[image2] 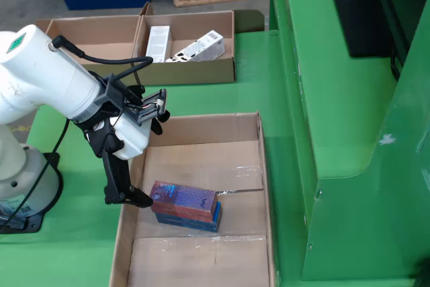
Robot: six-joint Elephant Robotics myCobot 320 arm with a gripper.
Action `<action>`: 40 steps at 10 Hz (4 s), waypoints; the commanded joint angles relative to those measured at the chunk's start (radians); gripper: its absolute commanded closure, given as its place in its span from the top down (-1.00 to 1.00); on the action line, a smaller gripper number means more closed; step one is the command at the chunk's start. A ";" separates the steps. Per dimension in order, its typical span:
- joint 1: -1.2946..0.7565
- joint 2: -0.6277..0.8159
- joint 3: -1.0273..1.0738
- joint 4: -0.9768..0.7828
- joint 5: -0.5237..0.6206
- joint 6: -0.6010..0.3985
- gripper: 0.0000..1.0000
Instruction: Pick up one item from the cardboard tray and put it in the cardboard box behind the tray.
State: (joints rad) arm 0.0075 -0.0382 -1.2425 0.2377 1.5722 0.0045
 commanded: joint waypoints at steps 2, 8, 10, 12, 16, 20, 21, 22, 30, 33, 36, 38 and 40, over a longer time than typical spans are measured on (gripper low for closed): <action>0.000 0.017 0.028 0.012 0.000 0.000 1.00; 0.000 0.017 0.028 0.012 0.000 0.000 1.00; 0.000 0.017 0.028 0.012 0.000 0.000 1.00; 0.000 0.017 0.028 0.012 0.000 0.000 1.00; 0.000 0.017 0.028 0.012 0.000 0.000 1.00; 0.000 0.017 0.028 0.012 0.000 0.000 1.00; 0.000 0.017 0.028 0.012 0.000 0.000 1.00; 0.000 0.017 0.028 0.012 0.000 0.000 1.00; 0.000 0.017 0.028 0.012 0.000 0.000 1.00; 0.000 0.017 0.028 0.012 0.000 0.000 1.00; 0.000 0.017 0.028 0.012 0.000 0.000 1.00; -0.012 -0.048 0.091 0.008 -0.006 0.019 1.00; -0.056 -0.186 0.251 -0.025 0.045 -0.026 1.00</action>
State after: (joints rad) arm 0.0045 -0.1026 -1.1872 0.2346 1.5738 0.0183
